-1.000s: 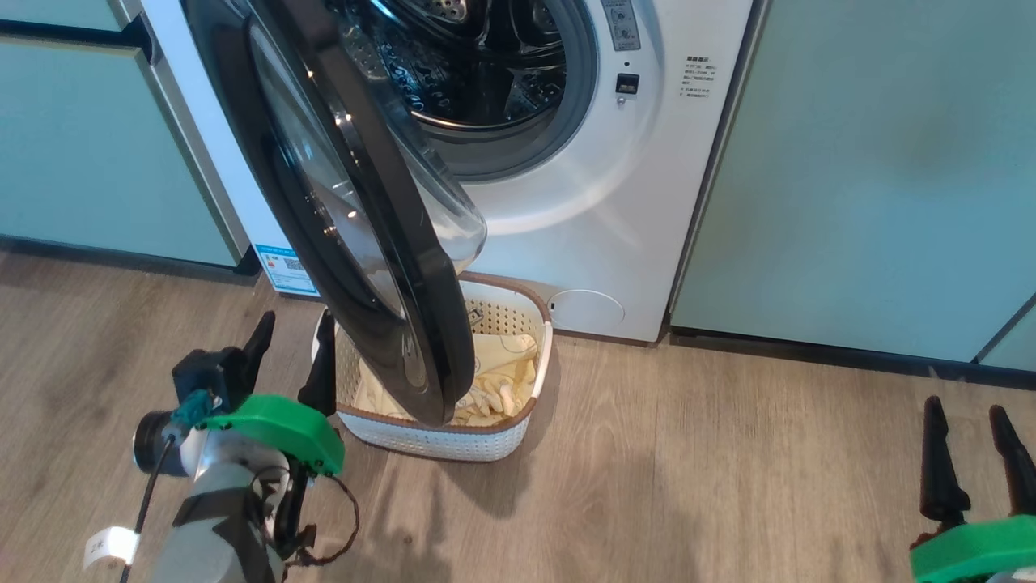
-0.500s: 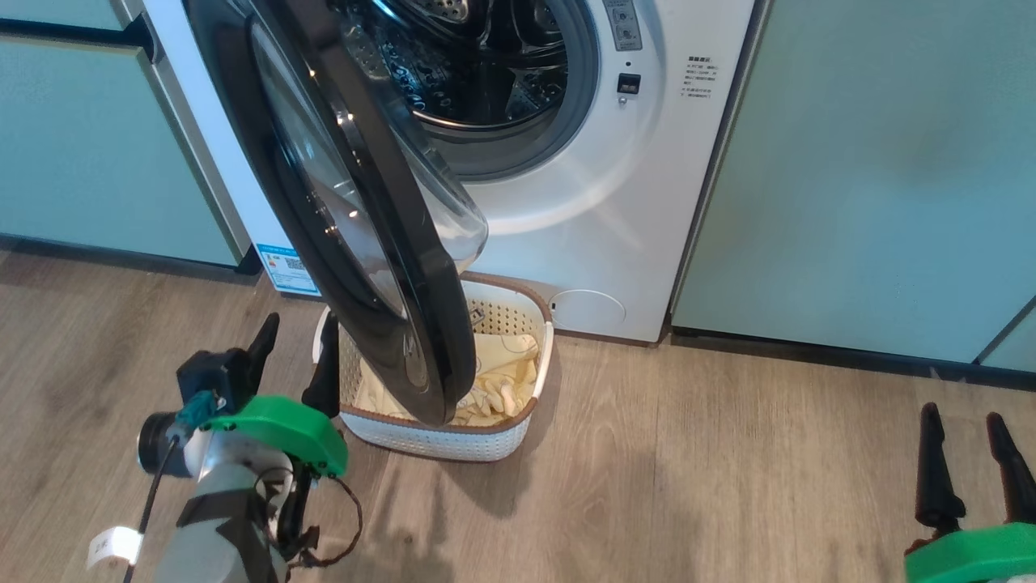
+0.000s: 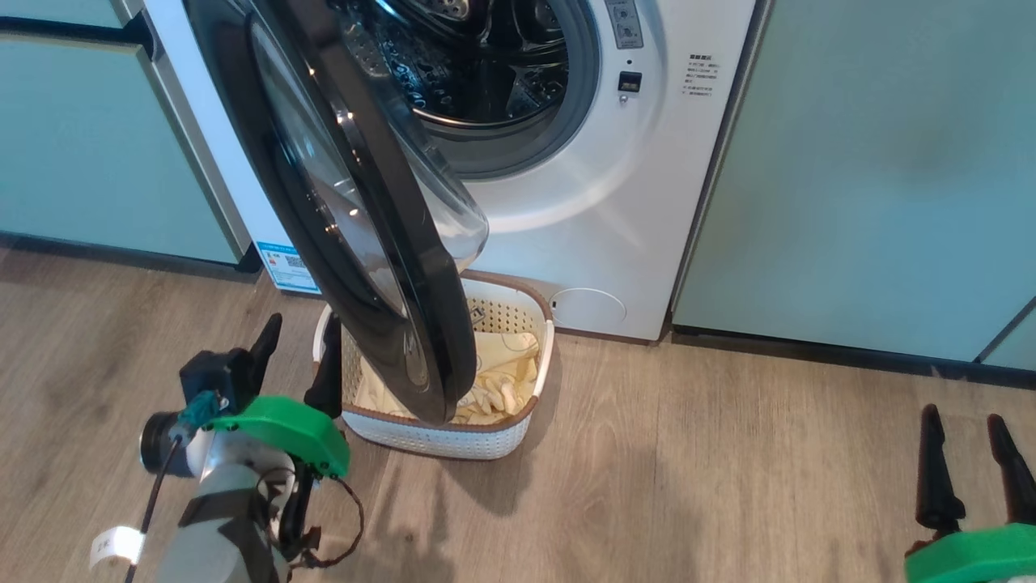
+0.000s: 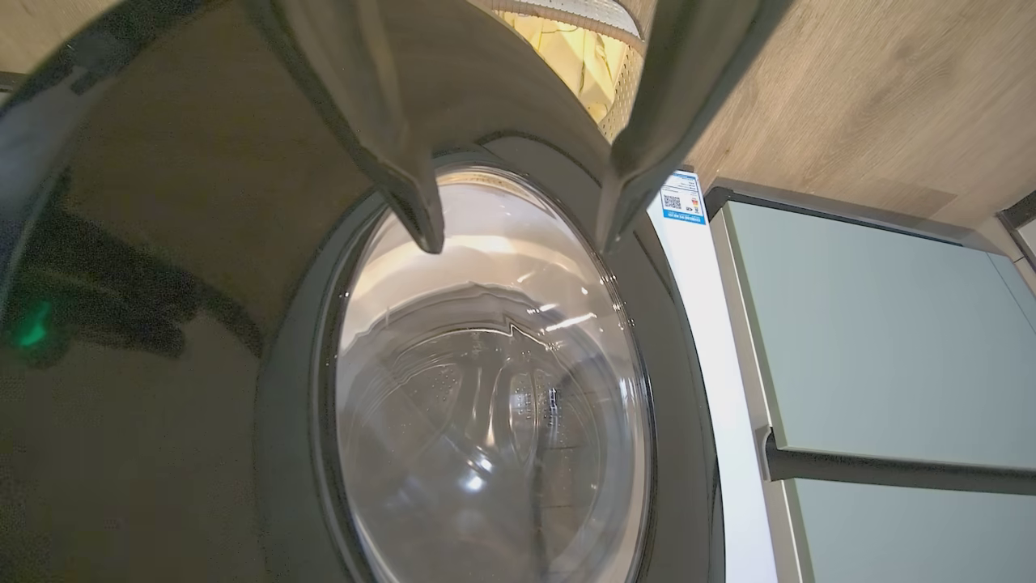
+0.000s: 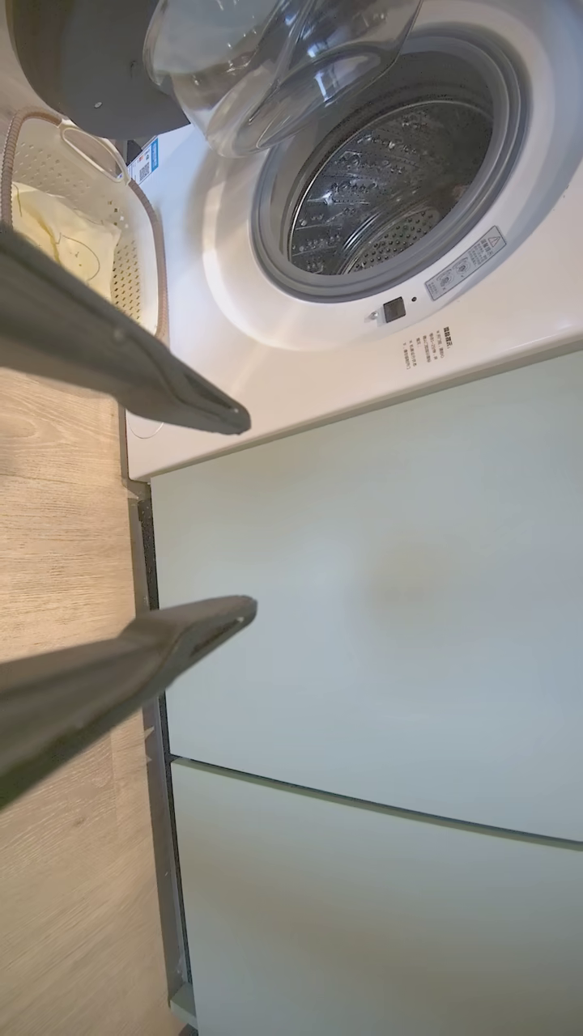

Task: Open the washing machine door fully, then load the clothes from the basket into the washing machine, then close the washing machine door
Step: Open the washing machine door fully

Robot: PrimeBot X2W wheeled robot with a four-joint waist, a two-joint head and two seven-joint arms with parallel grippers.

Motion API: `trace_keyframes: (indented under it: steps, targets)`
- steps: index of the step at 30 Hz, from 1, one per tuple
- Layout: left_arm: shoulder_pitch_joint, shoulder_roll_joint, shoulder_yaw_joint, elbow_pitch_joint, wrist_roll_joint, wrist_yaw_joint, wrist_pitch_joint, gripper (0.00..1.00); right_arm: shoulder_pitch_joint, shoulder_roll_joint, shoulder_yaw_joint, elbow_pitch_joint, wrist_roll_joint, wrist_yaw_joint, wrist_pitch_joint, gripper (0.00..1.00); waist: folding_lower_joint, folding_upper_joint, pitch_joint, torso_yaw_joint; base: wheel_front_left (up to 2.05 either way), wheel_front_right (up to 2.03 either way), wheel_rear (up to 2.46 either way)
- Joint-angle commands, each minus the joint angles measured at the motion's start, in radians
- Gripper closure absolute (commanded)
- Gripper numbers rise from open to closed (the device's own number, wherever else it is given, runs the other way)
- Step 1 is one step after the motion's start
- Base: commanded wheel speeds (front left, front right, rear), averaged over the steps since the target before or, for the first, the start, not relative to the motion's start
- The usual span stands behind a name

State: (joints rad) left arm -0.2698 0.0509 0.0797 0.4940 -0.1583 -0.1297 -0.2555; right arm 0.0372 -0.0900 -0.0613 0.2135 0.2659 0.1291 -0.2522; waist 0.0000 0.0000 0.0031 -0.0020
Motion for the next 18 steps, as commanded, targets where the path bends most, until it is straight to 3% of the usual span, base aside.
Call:
trace_keyframes:
  steps: [1, 6, 7, 8, 9, 14, 18]
  targets:
    - [-0.037, 0.019, 0.028, -0.029, 0.006, -0.001, -0.006, 0.0, -0.027, -0.007, 0.015, -0.027, -0.011, 0.002, -0.01, 0.0, 0.0, 0.0, 0.0, 0.001, 0.0, 0.0, 0.0]
    - [-0.037, 0.018, 0.021, -0.024, 0.008, -0.001, -0.006, 0.03, -0.026, -0.003, 0.02, -0.022, -0.014, 0.002, -0.01, 0.0, 0.0, 0.0, 0.001, 0.001, 0.0, 0.0, 0.0]
    - [-0.037, 0.018, 0.02, -0.024, 0.008, -0.001, -0.006, 0.28, -0.025, -0.002, 0.021, -0.02, -0.014, 0.002, -0.01, 0.0, 0.0, 0.0, 0.001, 0.001, 0.0, 0.0, 0.0]
    - [-0.037, 0.018, 0.022, -0.023, 0.007, -0.001, -0.006, 0.6, -0.025, -0.001, 0.022, -0.018, -0.014, 0.002, -0.01, 0.0, 0.0, 0.0, 0.002, 0.002, 0.0, 0.0, 0.0]
    - [-0.038, 0.018, 0.024, -0.021, 0.007, -0.001, -0.006, 1.0, -0.025, 0.0, 0.023, -0.017, -0.014, 0.002, -0.01, 0.0, 0.0, 0.0, 0.002, 0.002, 0.0, 0.0, 0.0]
    - [-0.084, 0.005, 0.121, 0.006, -0.141, 0.0, -0.006, 1.0, -0.021, 0.0, 0.031, -0.014, -0.009, 0.002, -0.01, 0.0, 0.0, 0.0, 0.001, 0.007, 0.0, 0.0, 0.0]
    - [-0.155, 0.004, 0.17, -0.027, -0.159, 0.014, -0.006, 1.0, -0.02, 0.001, 0.035, -0.013, -0.003, 0.002, -0.01, 0.0, 0.0, 0.0, 0.001, 0.012, 0.0, 0.0, 0.0]
